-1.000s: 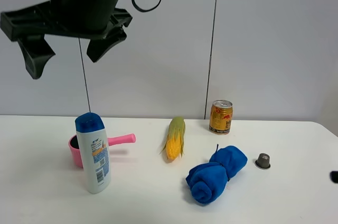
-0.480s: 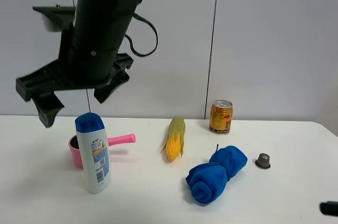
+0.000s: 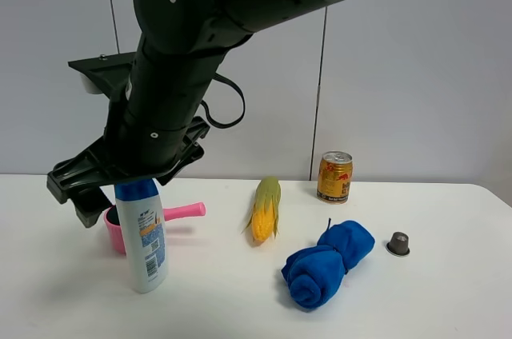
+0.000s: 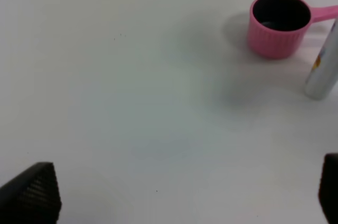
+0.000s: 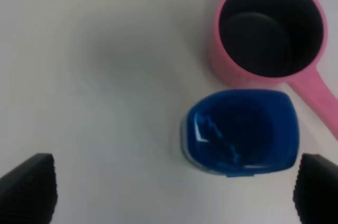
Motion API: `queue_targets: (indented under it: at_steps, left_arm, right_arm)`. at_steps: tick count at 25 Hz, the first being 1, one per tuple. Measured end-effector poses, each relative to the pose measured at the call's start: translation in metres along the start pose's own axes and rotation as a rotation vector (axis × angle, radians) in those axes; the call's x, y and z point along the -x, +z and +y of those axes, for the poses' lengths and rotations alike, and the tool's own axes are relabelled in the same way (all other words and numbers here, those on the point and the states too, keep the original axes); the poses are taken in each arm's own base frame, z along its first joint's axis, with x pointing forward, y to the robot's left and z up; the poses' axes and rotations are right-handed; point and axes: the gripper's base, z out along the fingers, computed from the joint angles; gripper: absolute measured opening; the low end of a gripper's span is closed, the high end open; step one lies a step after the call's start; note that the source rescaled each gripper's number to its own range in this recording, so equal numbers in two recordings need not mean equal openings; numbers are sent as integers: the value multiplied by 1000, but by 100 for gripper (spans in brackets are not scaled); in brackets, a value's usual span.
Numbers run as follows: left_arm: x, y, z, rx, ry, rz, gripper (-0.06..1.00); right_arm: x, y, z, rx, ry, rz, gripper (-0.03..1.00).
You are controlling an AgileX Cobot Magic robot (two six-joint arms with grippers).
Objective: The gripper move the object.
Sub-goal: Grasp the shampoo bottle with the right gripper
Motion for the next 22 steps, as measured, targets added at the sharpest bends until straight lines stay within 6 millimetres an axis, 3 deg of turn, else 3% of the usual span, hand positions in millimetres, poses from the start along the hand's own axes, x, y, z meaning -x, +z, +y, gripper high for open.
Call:
queue_targets:
  at_steps: [12,22]
  left_arm:
    - [0,0,0,0,0,0,100]
    - [0,0,0,0,0,0,100]
  right_arm:
    - [0,6,-12,-40,45,-23,95]
    - [-11,41,-12,-35,45,-14,95]
